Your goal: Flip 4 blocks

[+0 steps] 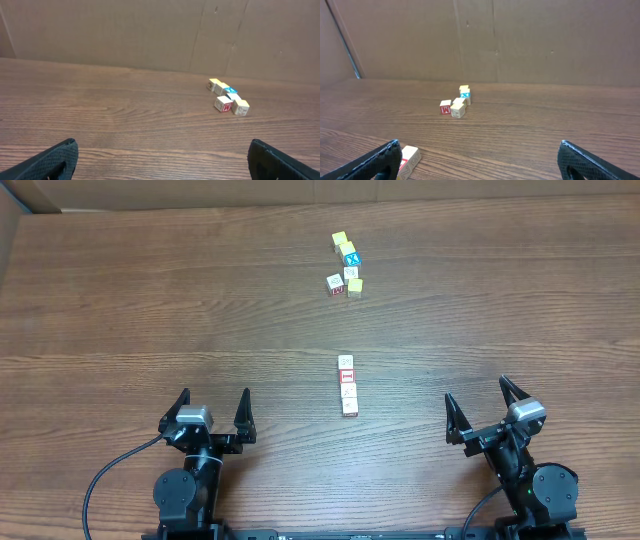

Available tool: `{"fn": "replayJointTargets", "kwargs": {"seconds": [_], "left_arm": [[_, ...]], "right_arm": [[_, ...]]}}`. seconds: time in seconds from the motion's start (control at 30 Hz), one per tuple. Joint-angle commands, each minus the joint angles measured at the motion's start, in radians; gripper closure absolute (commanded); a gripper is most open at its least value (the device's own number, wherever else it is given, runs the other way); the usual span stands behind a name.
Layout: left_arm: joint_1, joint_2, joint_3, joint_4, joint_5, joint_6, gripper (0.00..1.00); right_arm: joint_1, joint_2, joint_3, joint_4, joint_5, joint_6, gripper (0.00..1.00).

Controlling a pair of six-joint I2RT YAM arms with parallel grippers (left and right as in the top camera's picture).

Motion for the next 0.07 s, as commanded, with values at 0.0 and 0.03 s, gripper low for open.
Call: {"fn": "replayJointTargets", "kwargs": {"seconds": [0.0,0.03], "left_arm": [[0.006,-0.013,-0.004,0.000,0.015,0.022,0.00],[0.006,-0.013,-0.004,0.000,0.015,0.022,0.00]], "right_arm": [[-0.006,-0.006,-0.011,0.005,-0.002,0.007,0.00],[-0.006,-0.006,-0.011,0.005,-0.002,0.007,0.00]]}}
